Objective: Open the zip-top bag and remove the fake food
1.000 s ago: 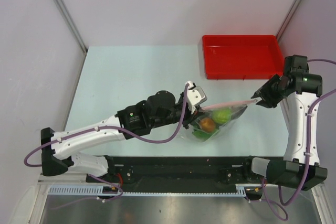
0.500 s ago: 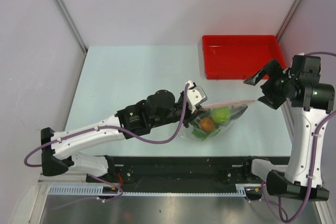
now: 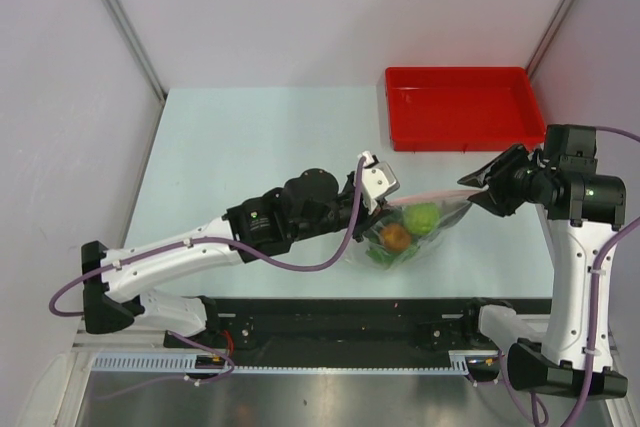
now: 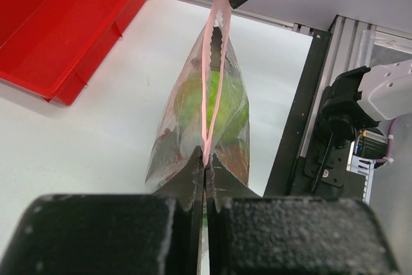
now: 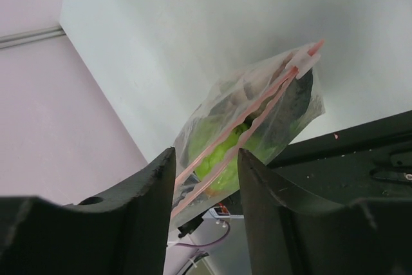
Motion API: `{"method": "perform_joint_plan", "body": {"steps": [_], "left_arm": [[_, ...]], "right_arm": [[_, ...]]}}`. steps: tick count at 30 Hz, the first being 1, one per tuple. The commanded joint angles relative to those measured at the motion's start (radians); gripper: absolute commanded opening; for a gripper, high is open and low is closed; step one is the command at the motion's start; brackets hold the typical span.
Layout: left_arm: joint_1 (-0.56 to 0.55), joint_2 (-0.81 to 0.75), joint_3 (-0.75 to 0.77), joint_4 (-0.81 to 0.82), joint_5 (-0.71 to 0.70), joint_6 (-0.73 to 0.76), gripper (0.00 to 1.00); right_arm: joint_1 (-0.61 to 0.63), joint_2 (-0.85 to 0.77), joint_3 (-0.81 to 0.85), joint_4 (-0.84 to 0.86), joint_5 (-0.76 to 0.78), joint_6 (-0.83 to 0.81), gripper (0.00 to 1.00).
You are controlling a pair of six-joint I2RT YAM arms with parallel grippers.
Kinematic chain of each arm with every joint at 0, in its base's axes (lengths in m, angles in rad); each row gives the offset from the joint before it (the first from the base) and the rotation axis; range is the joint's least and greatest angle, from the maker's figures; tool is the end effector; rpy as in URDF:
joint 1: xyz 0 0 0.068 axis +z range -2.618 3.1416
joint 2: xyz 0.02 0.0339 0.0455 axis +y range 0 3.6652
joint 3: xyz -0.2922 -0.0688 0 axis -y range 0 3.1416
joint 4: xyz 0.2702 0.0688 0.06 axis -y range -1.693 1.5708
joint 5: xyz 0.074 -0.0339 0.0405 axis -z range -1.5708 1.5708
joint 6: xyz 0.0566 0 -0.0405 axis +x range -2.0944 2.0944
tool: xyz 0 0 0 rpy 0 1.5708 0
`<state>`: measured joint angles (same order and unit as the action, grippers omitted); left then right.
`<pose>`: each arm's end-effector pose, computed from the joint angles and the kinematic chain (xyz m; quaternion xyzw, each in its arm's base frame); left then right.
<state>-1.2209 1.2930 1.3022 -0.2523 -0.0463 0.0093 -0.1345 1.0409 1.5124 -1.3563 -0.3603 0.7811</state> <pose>0.1177 -0.3149 0.4256 0.4427 0.6513 -0.3358 0.5168 0.1674 -0.0025 0.4436 0.3554 0.8577 0.2651 0.2601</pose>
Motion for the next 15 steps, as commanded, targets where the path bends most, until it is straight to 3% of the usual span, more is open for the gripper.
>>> {"method": "perform_joint_plan", "body": {"steps": [1, 15], "left_arm": [[0.004, 0.008, 0.057, -0.001, 0.002, 0.021, 0.0], [0.004, 0.02, 0.075, -0.024, -0.004, 0.023, 0.0]], "right_arm": [[0.012, -0.03, -0.023, -0.159, -0.031, 0.027, 0.46], [0.039, -0.077, -0.061, -0.159, -0.046, 0.029, 0.32]]}}
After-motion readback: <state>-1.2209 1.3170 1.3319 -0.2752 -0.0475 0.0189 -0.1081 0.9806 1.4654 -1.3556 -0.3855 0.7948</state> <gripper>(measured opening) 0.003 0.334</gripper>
